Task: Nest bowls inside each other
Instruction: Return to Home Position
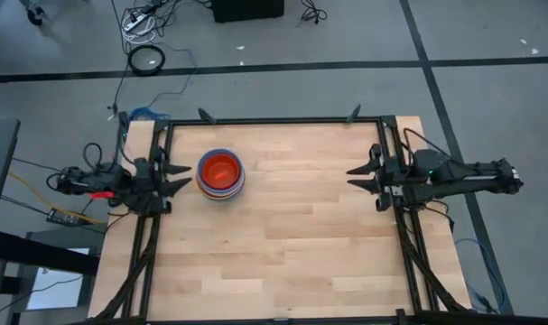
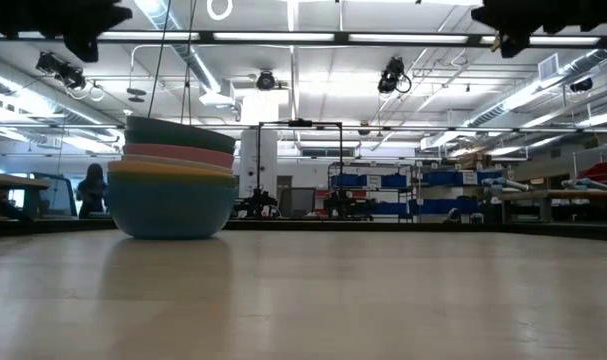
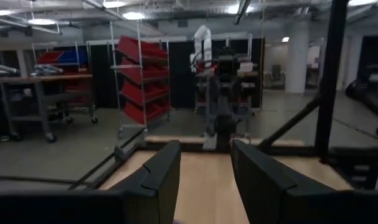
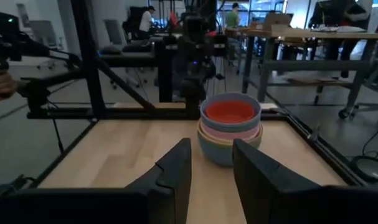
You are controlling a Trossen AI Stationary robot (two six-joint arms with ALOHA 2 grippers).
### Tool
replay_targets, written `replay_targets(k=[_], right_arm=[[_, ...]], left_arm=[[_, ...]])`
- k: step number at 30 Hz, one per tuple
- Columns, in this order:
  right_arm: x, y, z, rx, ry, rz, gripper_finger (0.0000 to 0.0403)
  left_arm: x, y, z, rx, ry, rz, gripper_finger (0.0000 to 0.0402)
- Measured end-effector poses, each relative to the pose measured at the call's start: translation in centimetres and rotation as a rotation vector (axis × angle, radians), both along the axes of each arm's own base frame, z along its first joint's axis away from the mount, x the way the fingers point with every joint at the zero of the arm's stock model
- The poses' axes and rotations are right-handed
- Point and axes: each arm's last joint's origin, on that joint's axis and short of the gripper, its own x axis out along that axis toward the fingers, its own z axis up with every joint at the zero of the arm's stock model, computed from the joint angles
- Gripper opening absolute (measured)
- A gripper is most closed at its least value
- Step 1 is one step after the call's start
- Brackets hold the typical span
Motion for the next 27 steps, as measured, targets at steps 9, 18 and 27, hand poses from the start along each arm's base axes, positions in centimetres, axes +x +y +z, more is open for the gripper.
replay_targets(k=[9, 18, 27], right_arm=[[0.7, -0.5, -3.7, 0.013, 0.02, -0.051, 0.0105], [0.3, -0.8, -6.6, 0.023, 0.034, -0.076, 0.0105], [0.0, -0.9, -8.3, 0.017, 0.044, -0.099, 0.0105]], left_arm=[[1.8, -0.3, -3.8, 0.007, 0.053, 0.057, 0.0152], [2.9, -0.5, -7.0, 0.026, 0.022, 0.107, 0.0152], [3.1, -0.5, -7.8, 0.034, 0.06, 0.144, 0.0152]])
